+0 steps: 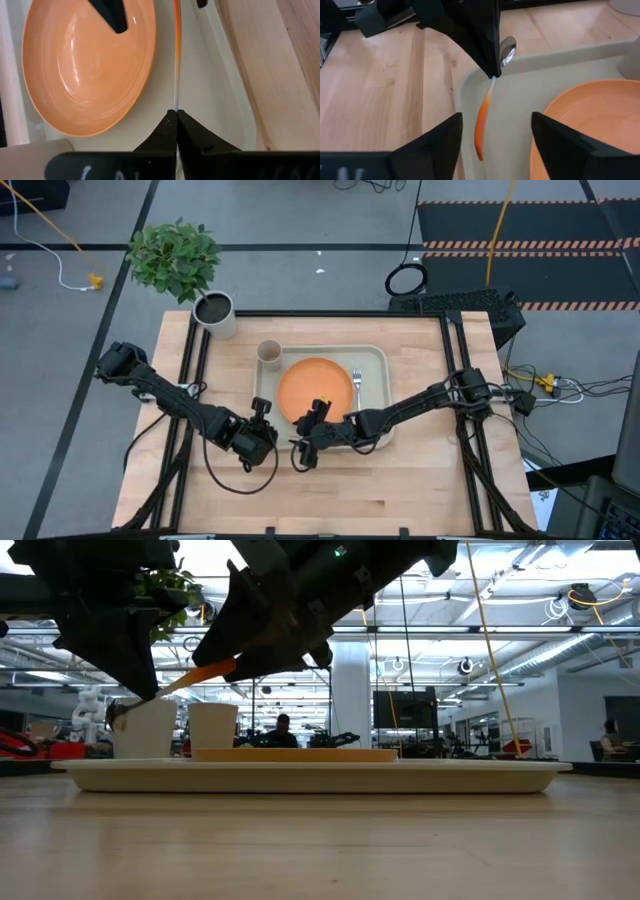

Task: Pick and place plate/cup/fork/spoon on tray
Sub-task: Put the orange spoon on the white serving tray to the right of the orange fork

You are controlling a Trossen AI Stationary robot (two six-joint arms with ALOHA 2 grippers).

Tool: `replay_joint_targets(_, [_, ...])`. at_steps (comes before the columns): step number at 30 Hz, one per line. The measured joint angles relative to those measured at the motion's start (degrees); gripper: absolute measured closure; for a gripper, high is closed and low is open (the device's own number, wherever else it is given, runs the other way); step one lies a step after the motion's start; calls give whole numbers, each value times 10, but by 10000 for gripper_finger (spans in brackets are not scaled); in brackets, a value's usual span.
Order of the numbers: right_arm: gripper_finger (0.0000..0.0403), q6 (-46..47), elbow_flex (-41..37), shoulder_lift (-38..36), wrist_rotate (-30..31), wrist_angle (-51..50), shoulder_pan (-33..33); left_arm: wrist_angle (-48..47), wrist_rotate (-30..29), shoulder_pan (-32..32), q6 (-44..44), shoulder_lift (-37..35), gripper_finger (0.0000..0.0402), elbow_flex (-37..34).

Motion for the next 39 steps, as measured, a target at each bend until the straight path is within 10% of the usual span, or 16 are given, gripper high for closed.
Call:
replay_joint_targets(15, [395, -41, 0, 0, -30, -12, 0, 34, -2, 0, 22, 0, 398, 0])
replay_joint_targets(26, [401, -67, 0, -14, -6, -68, 3, 58, -14, 0, -34, 0, 356, 1])
replay_joint_targets(39, [402, 9, 0, -122, 165, -328, 79, -93, -4, -2, -144, 0, 314, 85])
